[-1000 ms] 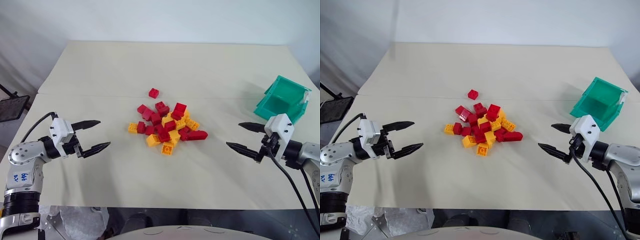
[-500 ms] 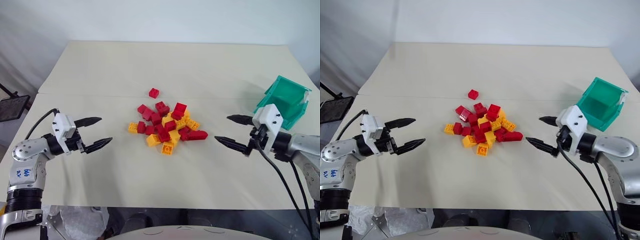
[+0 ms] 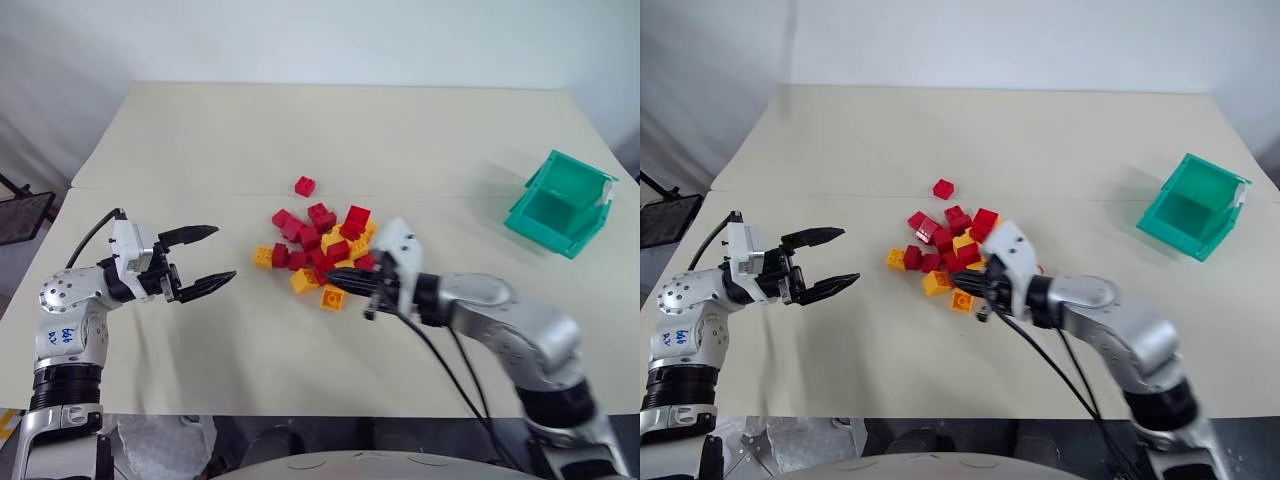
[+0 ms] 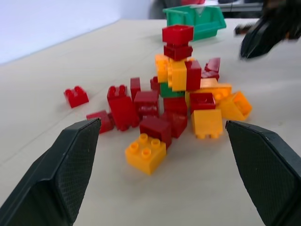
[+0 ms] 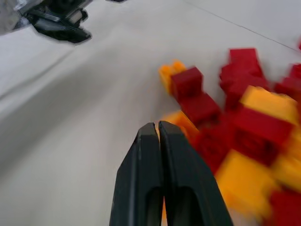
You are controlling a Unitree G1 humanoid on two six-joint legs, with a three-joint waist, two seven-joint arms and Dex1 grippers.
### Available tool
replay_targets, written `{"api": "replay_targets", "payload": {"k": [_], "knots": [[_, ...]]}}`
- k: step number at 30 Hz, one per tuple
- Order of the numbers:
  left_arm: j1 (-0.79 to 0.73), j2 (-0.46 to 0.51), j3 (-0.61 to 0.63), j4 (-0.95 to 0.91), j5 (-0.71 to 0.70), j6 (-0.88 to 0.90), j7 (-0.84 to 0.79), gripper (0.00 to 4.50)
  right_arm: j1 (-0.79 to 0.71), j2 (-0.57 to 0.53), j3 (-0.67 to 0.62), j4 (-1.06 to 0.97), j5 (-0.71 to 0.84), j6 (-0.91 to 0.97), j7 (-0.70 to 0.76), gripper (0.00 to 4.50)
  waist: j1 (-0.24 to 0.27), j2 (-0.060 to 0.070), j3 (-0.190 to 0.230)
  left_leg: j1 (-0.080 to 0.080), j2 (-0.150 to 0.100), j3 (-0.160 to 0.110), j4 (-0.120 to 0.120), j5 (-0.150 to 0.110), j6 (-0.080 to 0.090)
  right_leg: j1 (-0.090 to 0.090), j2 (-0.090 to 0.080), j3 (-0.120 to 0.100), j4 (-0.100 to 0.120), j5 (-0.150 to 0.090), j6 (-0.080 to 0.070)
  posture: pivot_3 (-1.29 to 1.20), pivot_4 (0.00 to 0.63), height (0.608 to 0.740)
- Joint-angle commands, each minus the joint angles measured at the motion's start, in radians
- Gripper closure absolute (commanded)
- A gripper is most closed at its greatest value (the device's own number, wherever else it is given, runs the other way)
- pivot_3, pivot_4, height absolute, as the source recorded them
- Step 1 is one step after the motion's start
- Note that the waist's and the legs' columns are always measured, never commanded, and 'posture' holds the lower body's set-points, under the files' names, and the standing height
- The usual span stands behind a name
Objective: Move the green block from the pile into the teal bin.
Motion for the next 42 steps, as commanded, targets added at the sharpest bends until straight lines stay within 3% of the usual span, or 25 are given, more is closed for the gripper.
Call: {"api": "replay_targets", "payload": {"k": [1, 8, 14, 19, 29, 33, 36, 42], "knots": [[0.008, -0.005, 0.006, -0.038, -0.018, -0.003, 0.009, 0.00, -0.036, 0.051, 0.043, 0.108, -0.071, -0.082, -0.004, 4.46, -0.003, 0.000, 0.000, 0.000, 0.000, 0.000, 0.000, 0.000, 0.000, 0.000, 0.000, 0.000, 0.000, 0.000, 0.000, 0.00, 0.150, 0.740], [0.026, -0.006, 0.013, -0.051, -0.014, -0.014, 0.027, 0.00, -0.122, 0.091, 0.024, 0.384, -0.217, -0.281, 0.004, 4.46, -0.005, -0.001, 0.000, -0.001, 0.000, 0.000, 0.000, 0.000, 0.000, 0.000, 0.001, -0.001, 0.000, 0.000, 0.000, 0.00, 0.150, 0.740], [0.026, -0.008, 0.013, -0.050, -0.014, -0.025, 0.034, 0.00, -0.184, 0.052, -0.093, 0.538, -0.275, -0.394, -0.014, 4.46, -0.008, -0.001, 0.000, -0.001, 0.000, 0.000, 0.000, 0.000, 0.000, 0.000, 0.001, 0.000, 0.000, 0.000, 0.000, 0.00, 0.150, 0.740], [0.013, -0.009, 0.010, -0.039, -0.012, -0.028, 0.036, 0.00, -0.180, 0.039, -0.158, 0.532, -0.276, -0.402, -0.010, 4.46, -0.019, 0.000, 0.000, -0.001, 0.000, 0.000, -0.001, 0.000, 0.000, 0.000, 0.001, 0.000, -0.001, 0.000, 0.000, 0.00, 0.150, 0.740], [-0.009, -0.022, -0.005, -0.018, -0.005, -0.035, 0.030, 0.00, -0.062, -0.079, -0.256, 0.316, -0.214, -0.360, 0.084, 4.46, -0.024, 0.000, 0.000, -0.001, 0.001, 0.000, -0.001, 0.000, 0.000, -0.001, 0.001, 0.000, -0.001, 0.000, 0.000, 0.00, 0.150, 0.740], [-0.021, -0.019, -0.019, 0.001, -0.006, -0.038, 0.005, 0.00, 0.015, -0.236, -0.364, 0.233, -0.123, -0.291, 0.205, 4.46, -0.014, 0.000, 0.000, -0.001, 0.000, -0.001, -0.001, 0.000, 0.000, 0.000, 0.000, 0.000, -0.001, 0.000, 0.000, 0.00, 0.150, 0.740], [-0.029, -0.016, -0.028, 0.017, -0.002, -0.046, -0.017, 0.00, 0.101, -0.378, -0.438, 0.195, -0.015, -0.215, 0.355, 3.88, 0.002, 0.000, 0.000, -0.001, 0.000, 0.000, -0.001, 0.000, 0.000, 0.000, 0.000, 0.000, -0.002, 0.000, 0.000, 0.00, 0.150, 0.740], [-0.050, 0.000, -0.023, 0.055, 0.001, -0.060, -0.042, 0.00, 0.232, -0.540, -0.578, 0.172, 0.064, -0.193, 0.480, 1.88, 0.002, -0.001, 0.000, 0.000, 0.001, 0.002, 0.000, 0.000, 0.000, 0.000, 0.000, 0.000, -0.001, 0.000, 0.000, 0.00, 0.150, 0.740]]}}
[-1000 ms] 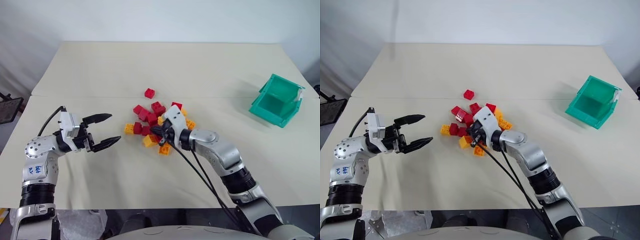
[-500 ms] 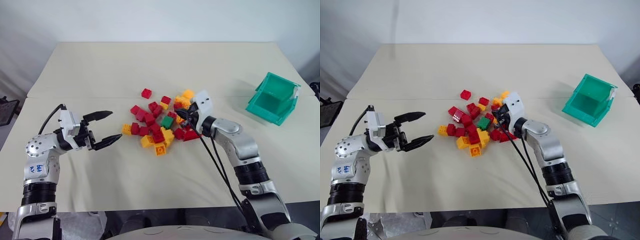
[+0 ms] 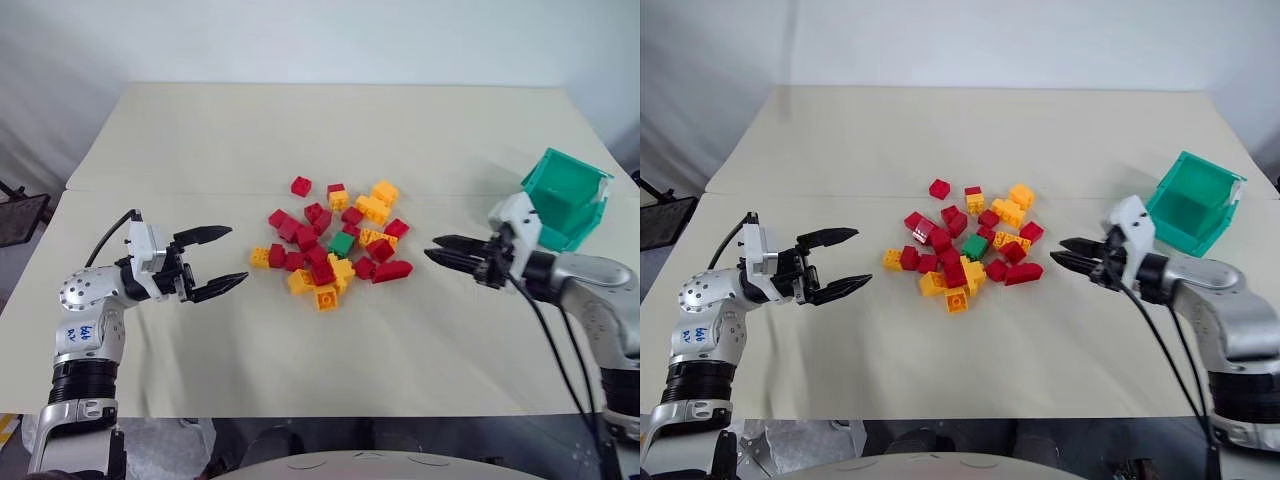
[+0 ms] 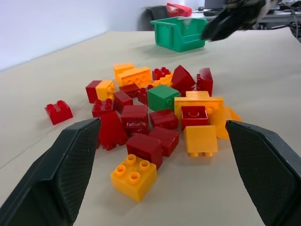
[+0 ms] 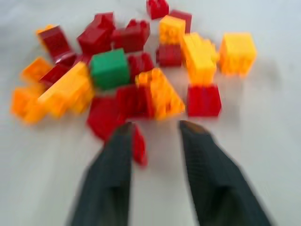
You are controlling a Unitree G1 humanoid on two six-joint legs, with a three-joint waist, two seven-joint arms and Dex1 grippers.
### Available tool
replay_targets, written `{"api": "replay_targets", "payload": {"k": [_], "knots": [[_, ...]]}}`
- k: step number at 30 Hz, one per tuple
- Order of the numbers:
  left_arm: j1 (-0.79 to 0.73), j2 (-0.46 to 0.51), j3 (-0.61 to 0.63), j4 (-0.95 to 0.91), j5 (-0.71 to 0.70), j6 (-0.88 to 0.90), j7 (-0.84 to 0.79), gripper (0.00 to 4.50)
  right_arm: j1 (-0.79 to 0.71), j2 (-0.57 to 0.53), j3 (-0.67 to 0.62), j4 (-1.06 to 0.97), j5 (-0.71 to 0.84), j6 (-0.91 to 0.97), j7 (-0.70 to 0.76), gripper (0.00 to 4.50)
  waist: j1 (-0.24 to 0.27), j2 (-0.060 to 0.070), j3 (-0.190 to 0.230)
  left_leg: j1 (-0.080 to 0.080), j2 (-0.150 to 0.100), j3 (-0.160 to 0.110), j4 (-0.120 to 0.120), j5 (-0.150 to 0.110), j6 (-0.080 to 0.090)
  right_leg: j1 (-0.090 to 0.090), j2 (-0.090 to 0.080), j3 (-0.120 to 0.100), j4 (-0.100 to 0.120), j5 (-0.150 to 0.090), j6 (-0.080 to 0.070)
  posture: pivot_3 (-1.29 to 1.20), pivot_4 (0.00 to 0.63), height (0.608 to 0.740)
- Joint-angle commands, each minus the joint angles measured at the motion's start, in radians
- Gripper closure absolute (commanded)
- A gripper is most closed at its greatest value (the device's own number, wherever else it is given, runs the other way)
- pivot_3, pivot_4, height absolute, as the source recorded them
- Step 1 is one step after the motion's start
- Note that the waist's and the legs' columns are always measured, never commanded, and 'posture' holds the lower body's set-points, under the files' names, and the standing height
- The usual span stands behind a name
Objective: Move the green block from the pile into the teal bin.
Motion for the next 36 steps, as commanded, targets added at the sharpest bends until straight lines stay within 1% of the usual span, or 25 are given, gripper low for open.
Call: {"api": "replay_targets", "payload": {"k": [1, 3, 5, 6, 8, 11, 13, 15, 17, 20, 22, 25, 28, 31, 34, 36], "knots": [[-0.018, 0.024, 0.015, 0.011, -0.002, -0.018, -0.016, 0.00, 0.066, -0.082, -0.111, -0.047, 0.044, -0.001, 0.069, 1.55, 0.001, 0.000, 0.000, 0.000, 0.000, 0.000, 0.000, 0.000, 0.000, 0.000, 0.000, 0.000, 0.000, 0.000, 0.000, 0.00, 0.150, 0.740], [-0.020, 0.029, 0.019, 0.015, -0.003, -0.020, -0.020, 0.00, 0.111, -0.123, -0.153, -0.058, 0.050, 0.002, 0.087, 0.79, 0.002, 0.000, 0.000, 0.000, 0.000, 0.000, 0.000, 0.000, 0.000, 0.000, 0.000, 0.000, 0.000, 0.000, 0.000, 0.00, 0.150, 0.740], [-0.019, 0.033, 0.020, 0.018, -0.004, -0.023, -0.023, 0.00, 0.136, -0.152, -0.184, -0.073, 0.069, 0.026, 0.092, 0.16, 0.002, 0.000, 0.000, 0.000, 0.000, 0.000, 0.000, 0.000, 0.000, 0.000, -0.001, 0.000, 0.000, 0.000, 0.000, 0.00, 0.150, 0.740], [-0.019, 0.035, 0.020, 0.020, -0.004, -0.026, -0.023, 0.00, 0.142, -0.169, -0.201, -0.087, 0.088, 0.054, 0.092, 0.07, 0.002, 0.000, 0.000, 0.000, 0.000, 0.000, 0.000, 0.000, 0.000, 0.000, -0.001, 0.000, 0.000, 0.000, 0.000, 0.00, 0.150, 0.740], [-0.013, 0.037, 0.025, 0.015, -0.006, -0.030, -0.021, 0.00, 0.151, -0.192, -0.220, -0.120, 0.110, 0.086, 0.089, 0.07, 0.002, 0.000, 0.000, 0.000, 0.000, -0.001, 0.000, 0.000, 0.000, 0.000, -0.001, 0.001, 0.001, 0.000, 0.000, 0.00, 0.150, 0.740], [-0.003, 0.038, 0.028, 0.003, -0.010, -0.031, -0.020, 0.00, 0.117, -0.192, -0.194, -0.164, 0.132, 0.113, 0.060, 0.07, 0.001, 0.000, 0.000, 0.001, 0.000, -0.001, 0.001, 0.000, 0.000, 0.000, -0.001, 0.000, 0.001, 0.000, 0.000, 0.00, 0.150, 0.740], [0.004, 0.038, 0.029, -0.004, -0.012, -0.031, -0.018, 0.00, 0.053, -0.169, -0.143, -0.176, 0.149, 0.140, 0.022, 0.07, 0.001, 0.000, 0.000, 0.000, 0.000, -0.001, 0.001, 0.000, 0.000, 0.000, -0.001, 0.001, 0.001, 0.000, 0.000, 0.00, 0.150, 0.740], [0.009, 0.034, 0.029, -0.011, -0.012, -0.032, -0.013, 0.00, -0.073, -0.100, -0.050, -0.149, 0.157, 0.177, -0.037, 0.07, -0.005, 0.000, 0.000, 0.001, 0.000, -0.001, 0.001, 0.000, 0.000, 0.000, -0.002, 0.001, 0.001, 0.000, 0.000, 0.00, 0.150, 0.740], [0.012, 0.026, 0.028, -0.018, -0.011, -0.035, -0.005, 0.00, -0.214, -0.024, 0.088, -0.079, 0.105, 0.192, -0.060, 0.07, -0.010, 0.000, 0.000, 0.001, 0.000, -0.001, 0.002, 0.000, 0.000, 0.000, -0.001, 0.001, 0.002, 0.000, 0.000, 0.00, 0.150, 0.740], [0.017, 0.016, 0.023, -0.031, -0.012, -0.038, 0.003, 0.00, -0.365, 0.021, 0.287, 0.040, -0.009, 0.211, -0.049, 0.07, -0.006, 0.000, 0.000, 0.000, 0.000, -0.002, 0.004, 0.000, 0.000, 0.000, -0.002, 0.001, 0.003, 0.000, 0.000, 0.00, 0.150, 0.740], [0.020, 0.013, 0.021, -0.040, -0.013, -0.036, 0.008, 0.00, -0.438, 0.043, 0.369, 0.104, -0.045, 0.237, -0.033, 0.07, 0.002, 0.000, 0.000, -0.002, -0.001, -0.002, 0.005, 0.000, 0.000, -0.001, -0.002, 0.000, 0.003, 0.000, 0.000, 0.00, 0.150, 0.740], [0.030, 0.005, 0.019, -0.059, -0.014, -0.036, 0.018, 0.00, -0.558, 0.123, 0.494, 0.238, -0.136, 0.213, -0.020, 0.07, 0.001, 0.000, 0.000, -0.004, -0.001, -0.004, 0.007, -0.001, 0.001, -0.001, -0.002, -0.001, 0.003, 0.000, 0.000, 0.00, 0.150, 0.740], [0.045, 0.000, 0.019, -0.083, -0.018, -0.033, 0.027, 0.00, -0.644, 0.186, 0.563, 0.350, -0.205, 0.184, -0.001, 0.07, -0.003, 0.000, 0.000, -0.004, -0.001, -0.004, 0.007, -0.001, 0.002, -0.001, -0.002, -0.001, 0.002, 0.000, 0.000, 0.00, 0.150, 0.740], [0.074, -0.005, 0.026, -0.116, -0.023, -0.029, 0.041, 0.00, -0.750, 0.289, 0.615, 0.518, -0.280, 0.156, -0.012, 0.07, -0.012, 0.000, 0.000, -0.004, -0.001, -0.003, 0.007, -0.001, 0.001, -0.002, -0.002, -0.002, 0.003, 0.000, 0.000, 0.00, 0.150, 0.740], [0.098, -0.008, 0.031, -0.143, -0.027, -0.025, 0.055, 0.00, -0.796, 0.354, 0.650, 0.634, -0.351, 0.100, -0.009, 0.07, -0.021, 0.000, 0.001, -0.004, 0.000, -0.003, 0.007, -0.001, 0.001, -0.002, -0.002, -0.002, 0.003, 0.000, 0.000, 0.00, 0.150, 0.740], [0.109, -0.010, 0.032, -0.157, -0.029, -0.024, 0.061, 0.00, -0.805, 0.375, 0.661, 0.669, -0.378, 0.077, 0.005, 0.07, -0.024, 0.000, 0.001, -0.004, -0.001, -0.004, 0.007, -0.001, 0.001, -0.002, -0.002, -0.002, 0.004, 0.000, 0.000, 0.00, 0.150, 0.740]]}}
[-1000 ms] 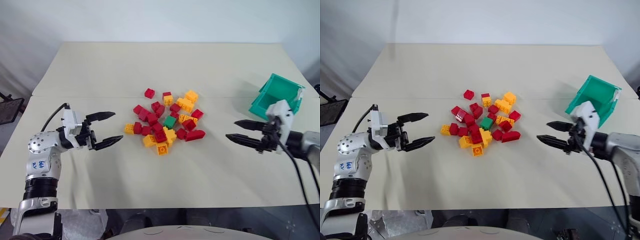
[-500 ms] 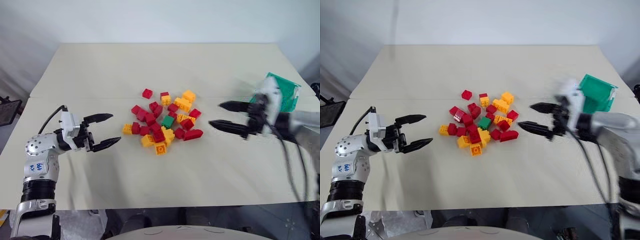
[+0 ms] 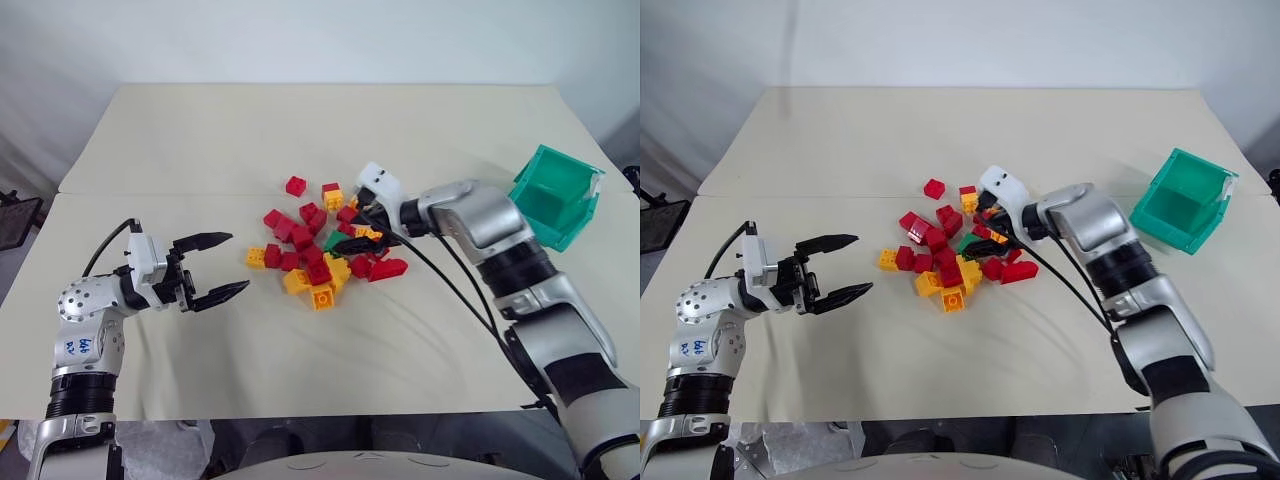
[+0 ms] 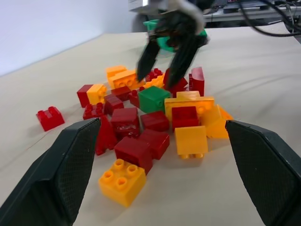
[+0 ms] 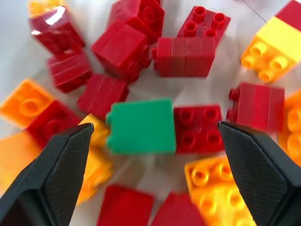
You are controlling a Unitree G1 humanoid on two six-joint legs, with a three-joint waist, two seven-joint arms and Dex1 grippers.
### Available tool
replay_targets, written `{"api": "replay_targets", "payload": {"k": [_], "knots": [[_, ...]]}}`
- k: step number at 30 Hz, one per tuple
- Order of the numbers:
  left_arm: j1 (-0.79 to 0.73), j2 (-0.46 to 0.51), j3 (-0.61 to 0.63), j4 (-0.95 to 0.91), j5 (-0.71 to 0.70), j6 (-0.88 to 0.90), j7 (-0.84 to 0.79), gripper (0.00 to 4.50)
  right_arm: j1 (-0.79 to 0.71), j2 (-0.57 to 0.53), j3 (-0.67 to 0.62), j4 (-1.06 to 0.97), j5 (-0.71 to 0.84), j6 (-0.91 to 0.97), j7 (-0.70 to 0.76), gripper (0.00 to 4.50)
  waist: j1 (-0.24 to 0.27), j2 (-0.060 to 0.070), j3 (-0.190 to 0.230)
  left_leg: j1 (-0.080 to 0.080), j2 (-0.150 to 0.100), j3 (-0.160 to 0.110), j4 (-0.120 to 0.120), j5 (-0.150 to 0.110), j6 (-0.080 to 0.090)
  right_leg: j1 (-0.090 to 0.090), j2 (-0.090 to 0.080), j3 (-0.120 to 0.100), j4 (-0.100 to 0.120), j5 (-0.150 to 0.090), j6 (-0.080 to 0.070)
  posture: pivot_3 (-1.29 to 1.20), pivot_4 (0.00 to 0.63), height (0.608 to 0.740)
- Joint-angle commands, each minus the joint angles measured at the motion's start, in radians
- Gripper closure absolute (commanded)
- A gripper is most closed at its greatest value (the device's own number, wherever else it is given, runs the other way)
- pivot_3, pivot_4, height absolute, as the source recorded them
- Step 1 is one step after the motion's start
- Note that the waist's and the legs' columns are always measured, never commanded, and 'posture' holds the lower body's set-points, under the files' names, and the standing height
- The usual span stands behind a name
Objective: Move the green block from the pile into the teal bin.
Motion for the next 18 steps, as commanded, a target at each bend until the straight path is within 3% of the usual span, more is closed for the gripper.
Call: {"api": "replay_targets", "payload": {"k": [1, 8, 18], "knots": [[0.022, -0.001, 0.019, -0.059, -0.025, -0.002, 0.015, 0.00, -0.024, 0.026, 0.019, 0.055, -0.064, -0.055, 0.022, 0.07, -0.003, 0.000, 0.000, 0.000, -0.001, 0.000, 0.000, 0.000, 0.000, 0.000, 0.000, 0.000, 0.000, 0.000, 0.000, 0.00, 0.150, 0.740], [0.061, -0.009, 0.021, -0.105, -0.032, 0.004, 0.040, 0.00, -0.017, 0.049, 0.064, 0.057, -0.150, -0.074, 0.083, 0.07, -0.007, 0.000, 0.000, 0.001, 0.000, 0.000, 0.000, 0.000, 0.000, 0.000, 0.000, 0.001, 0.001, 0.000, 0.000, 0.00, 0.150, 0.740], [0.070, -0.016, 0.015, -0.116, -0.036, 0.006, 0.055, 0.00, 0.034, 0.029, 0.081, -0.141, -0.163, 0.028, 0.167, 0.07, -0.006, 0.000, 0.000, 0.001, 0.000, 0.000, 0.000, 0.000, -0.001, 0.001, 0.000, 0.001, 0.001, 0.000, 0.000, 0.00, 0.150, 0.740]]}}
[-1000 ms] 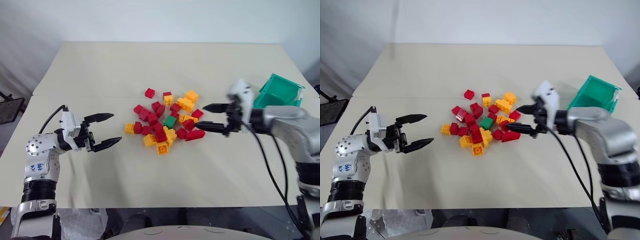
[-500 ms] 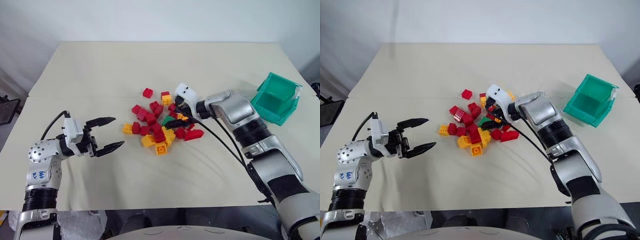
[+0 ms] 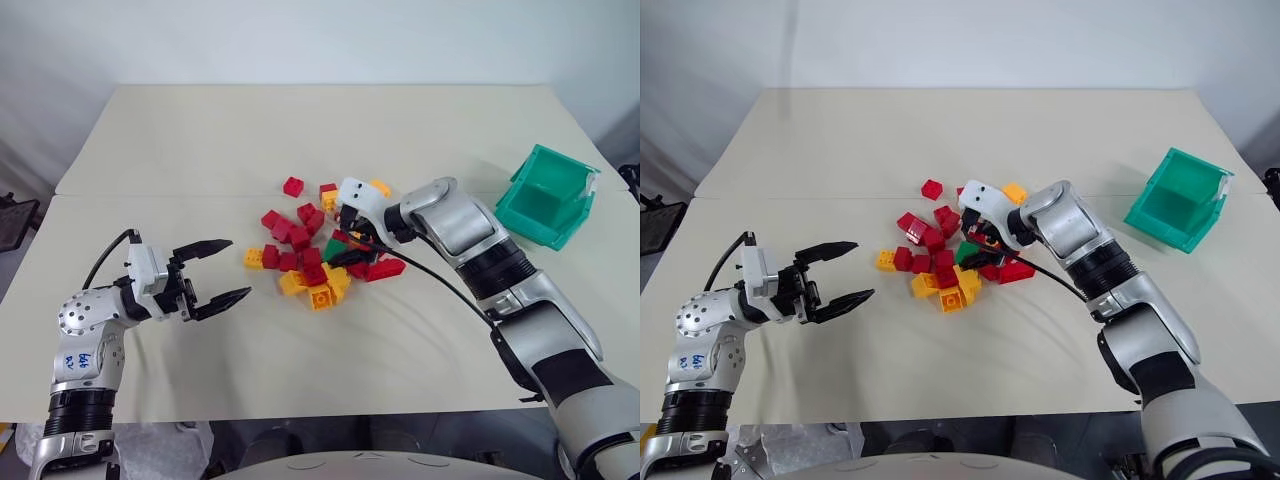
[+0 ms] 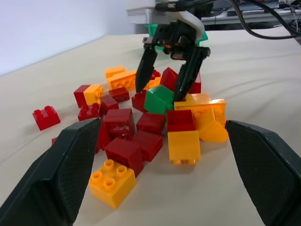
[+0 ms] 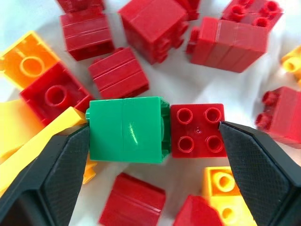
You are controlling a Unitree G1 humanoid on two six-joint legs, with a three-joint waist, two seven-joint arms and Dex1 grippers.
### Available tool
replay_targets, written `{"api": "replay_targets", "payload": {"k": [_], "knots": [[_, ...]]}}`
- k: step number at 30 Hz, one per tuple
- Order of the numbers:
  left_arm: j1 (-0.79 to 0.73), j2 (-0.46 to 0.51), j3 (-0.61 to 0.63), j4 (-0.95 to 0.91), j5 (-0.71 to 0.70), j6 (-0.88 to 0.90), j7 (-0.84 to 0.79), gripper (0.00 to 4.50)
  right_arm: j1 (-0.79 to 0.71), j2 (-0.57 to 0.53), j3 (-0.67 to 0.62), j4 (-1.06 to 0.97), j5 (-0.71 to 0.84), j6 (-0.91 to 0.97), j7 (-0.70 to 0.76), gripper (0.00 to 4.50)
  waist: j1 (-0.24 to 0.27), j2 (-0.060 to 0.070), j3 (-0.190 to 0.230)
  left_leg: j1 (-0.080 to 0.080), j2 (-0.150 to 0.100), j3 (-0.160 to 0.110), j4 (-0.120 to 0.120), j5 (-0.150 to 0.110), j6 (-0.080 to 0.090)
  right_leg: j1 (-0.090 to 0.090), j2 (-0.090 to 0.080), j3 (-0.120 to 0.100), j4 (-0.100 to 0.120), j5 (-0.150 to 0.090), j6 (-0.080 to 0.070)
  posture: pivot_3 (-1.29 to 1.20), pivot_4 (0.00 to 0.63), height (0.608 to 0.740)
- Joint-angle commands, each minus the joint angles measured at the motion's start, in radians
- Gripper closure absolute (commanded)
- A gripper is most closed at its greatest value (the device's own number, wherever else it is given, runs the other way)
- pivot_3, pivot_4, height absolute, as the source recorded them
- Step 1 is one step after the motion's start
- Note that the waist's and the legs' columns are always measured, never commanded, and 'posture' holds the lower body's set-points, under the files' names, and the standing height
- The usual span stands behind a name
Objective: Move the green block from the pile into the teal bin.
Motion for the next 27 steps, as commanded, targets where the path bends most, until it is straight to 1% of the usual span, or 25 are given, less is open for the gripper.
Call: {"api": "replay_targets", "payload": {"k": [1, 2, 3, 5, 7, 8, 15, 20, 23, 25, 27], "knots": [[-0.001, -0.005, 0.013, -0.018, -0.020, -0.006, 0.006, 0.00, 0.023, 0.010, 0.015, -0.059, 0.006, 0.039, 0.029, 0.07, 0.000, 0.000, 0.000, 0.000, 0.000, 0.000, 0.000, 0.000, 0.000, 0.000, 0.000, 0.000, 0.000, 0.000, 0.000, 0.00, 0.150, 0.740], [-0.003, -0.005, 0.012, -0.017, -0.019, -0.007, 0.007, 0.00, 0.026, 0.011, 0.014, -0.067, 0.007, 0.044, 0.030, 0.07, 0.000, 0.000, 0.000, 0.000, 0.000, 0.000, 0.000, 0.000, 0.000, 0.000, 0.000, 0.000, 0.000, 0.000, 0.000, 0.00, 0.150, 0.740], [-0.006, -0.006, 0.011, -0.015, -0.019, -0.007, 0.007, 0.00, 0.027, 0.012, 0.014, -0.074, 0.007, 0.049, 0.030, 0.25, 0.000, 0.000, 0.000, 0.000, 0.000, 0.000, 0.000, 0.000, 0.000, 0.000, 0.000, 0.000, 0.000, 0.000, 0.000, 0.00, 0.150, 0.740], [-0.010, -0.006, 0.010, -0.010, -0.018, -0.007, 0.007, 0.00, 0.029, 0.013, 0.010, -0.091, 0.009, 0.056, 0.029, 0.67, 0.000, 0.000, 0.000, 0.000, 0.000, 0.000, 0.000, 0.000, 0.000, 0.000, 0.000, 0.000, 0.000, 0.000, 0.000, 0.00, 0.150, 0.740], [-0.013, -0.006, 0.011, -0.005, -0.018, -0.008, 0.005, 0.00, 0.031, 0.014, 0.008, -0.101, 0.009, 0.063, 0.030, 1.24, 0.000, 0.000, 0.000, 0.000, 0.000, 0.000, 0.000, 0.000, 0.000, 0.000, 0.000, 0.000, 0.000, 0.000, 0.000, 0.00, 0.150, 0.740], [-0.015, -0.006, 0.011, -0.002, -0.018, -0.008, 0.005, 0.00, 0.031, 0.013, 0.004, -0.112, 0.009, 0.067, 0.028, 1.45, 0.000, 0.000, 0.000, 0.001, 0.000, 0.000, 0.000, 0.000, 0.000, 0.001, 0.000, 0.000, 0.000, 0.000, 0.000, 0.00, 0.150, 0.740], [-0.021, -0.013, 0.009, 0.006, -0.013, -0.012, 0.012, 0.00, 0.054, -0.009, 0.006, -0.208, 0.011, 0.104, 0.031, 1.45, 0.000, 0.001, 0.001, 0.001, 0.000, 0.001, 0.001, 0.000, 0.000, 0.000, 0.000, 0.001, 0.001, 0.000, 0.000, 0.00, 0.150, 0.740], [-0.027, -0.019, 0.007, 0.013, -0.011, -0.014, 0.014, 0.00, 0.062, -0.015, 0.030, -0.207, -0.003, 0.101, 0.033, 1.45, 0.001, 0.001, 0.001, 0.000, 0.000, 0.000, 0.002, 0.000, 0.000, 0.000, 0.000, 0.000, 0.000, 0.000, 0.000, 0.00, 0.150, 0.740], [-0.037, -0.021, 0.005, 0.025, -0.008, -0.019, 0.014, 0.00, 0.064, 0.000, 0.041, -0.178, -0.012, 0.092, 0.020, 1.45, 0.001, 0.001, 0.001, 0.000, 0.000, 0.000, 0.002, 0.000, 0.000, 0.000, 0.000, 0.000, 0.000, 0.000, 0.000, 0.00, 0.150, 0.740], [-0.040, -0.022, 0.004, 0.026, -0.008, -0.019, 0.014, 0.00, 0.058, 0.017, 0.034, -0.164, -0.014, 0.099, 0.008, 1.82, 0.001, 0.001, 0.000, 0.000, 0.000, 0.000, 0.002, 0.000, 0.000, 0.000, 0.000, 0.000, 0.000, 0.000, 0.000, 0.00, 0.150, 0.740], [-0.043, -0.023, 0.002, 0.027, -0.007, -0.018, 0.013, 0.00, 0.054, 0.019, 0.034, -0.164, -0.015, 0.098, 0.009, 2.33, 0.000, 0.001, 0.000, 0.000, 0.000, 0.001, 0.002, 0.000, 0.000, 0.000, 0.000, 0.000, 0.001, 0.000, 0.000, 0.00, 0.150, 0.740]]}}
